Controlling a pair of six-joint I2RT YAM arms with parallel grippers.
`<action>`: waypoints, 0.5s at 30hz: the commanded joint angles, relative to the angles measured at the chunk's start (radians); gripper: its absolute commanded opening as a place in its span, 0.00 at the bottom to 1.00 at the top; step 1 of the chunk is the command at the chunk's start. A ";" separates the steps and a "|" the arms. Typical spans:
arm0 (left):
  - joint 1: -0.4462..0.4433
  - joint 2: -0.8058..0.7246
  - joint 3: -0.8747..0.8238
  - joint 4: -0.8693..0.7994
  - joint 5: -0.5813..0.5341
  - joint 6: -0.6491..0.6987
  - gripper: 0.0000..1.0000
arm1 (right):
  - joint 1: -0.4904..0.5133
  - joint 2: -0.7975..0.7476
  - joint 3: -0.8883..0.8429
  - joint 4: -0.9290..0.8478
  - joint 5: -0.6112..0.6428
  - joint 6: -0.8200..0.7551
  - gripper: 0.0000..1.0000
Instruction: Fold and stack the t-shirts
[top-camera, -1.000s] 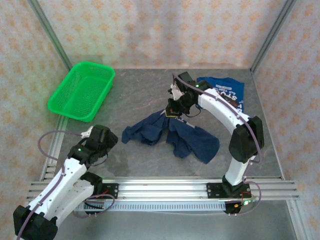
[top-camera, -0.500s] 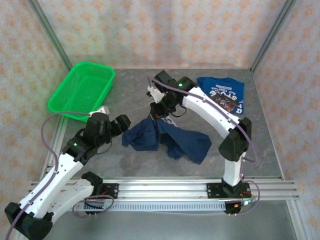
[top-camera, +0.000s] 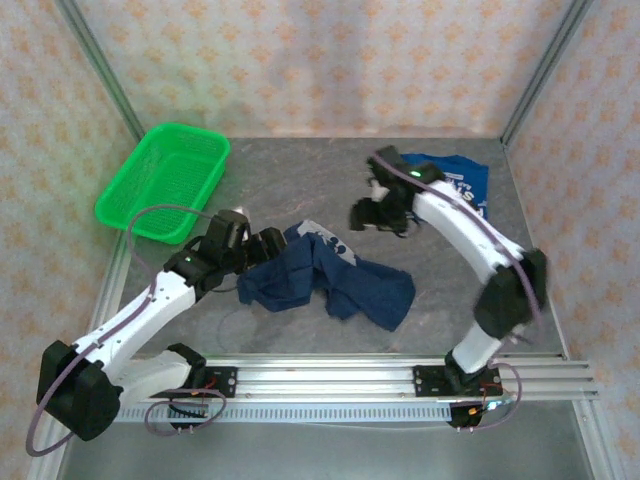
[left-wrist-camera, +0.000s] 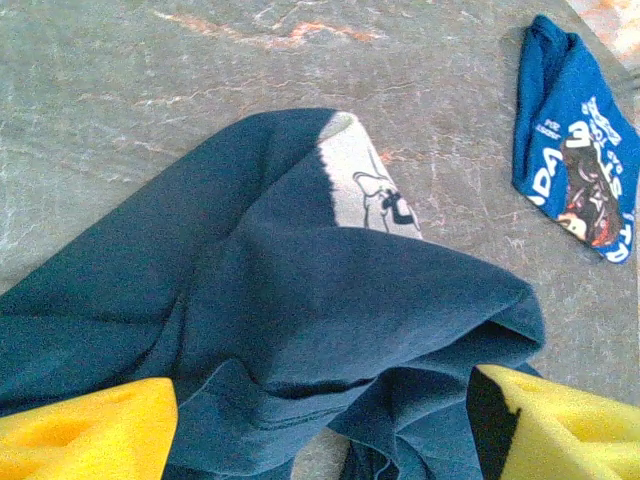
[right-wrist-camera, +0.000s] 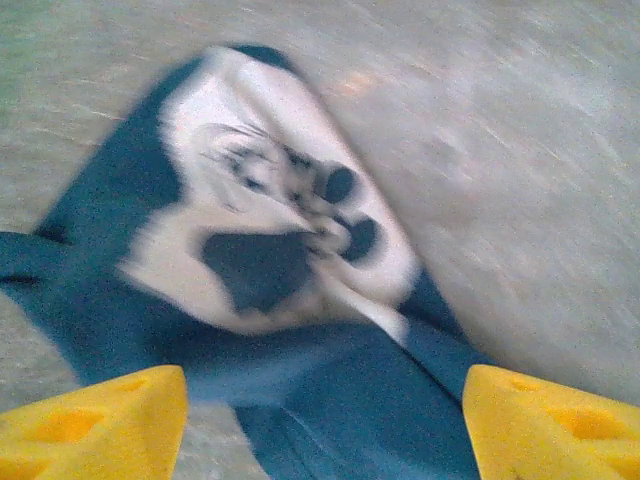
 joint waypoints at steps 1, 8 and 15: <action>-0.044 0.013 0.070 -0.010 -0.013 0.109 0.78 | -0.091 -0.217 -0.253 0.021 -0.028 0.190 0.72; -0.087 0.197 0.142 -0.002 -0.002 0.164 0.78 | -0.131 -0.391 -0.722 0.319 -0.177 0.341 0.65; -0.088 0.338 0.226 0.050 0.015 0.191 0.77 | -0.131 -0.302 -0.840 0.496 -0.122 0.367 0.58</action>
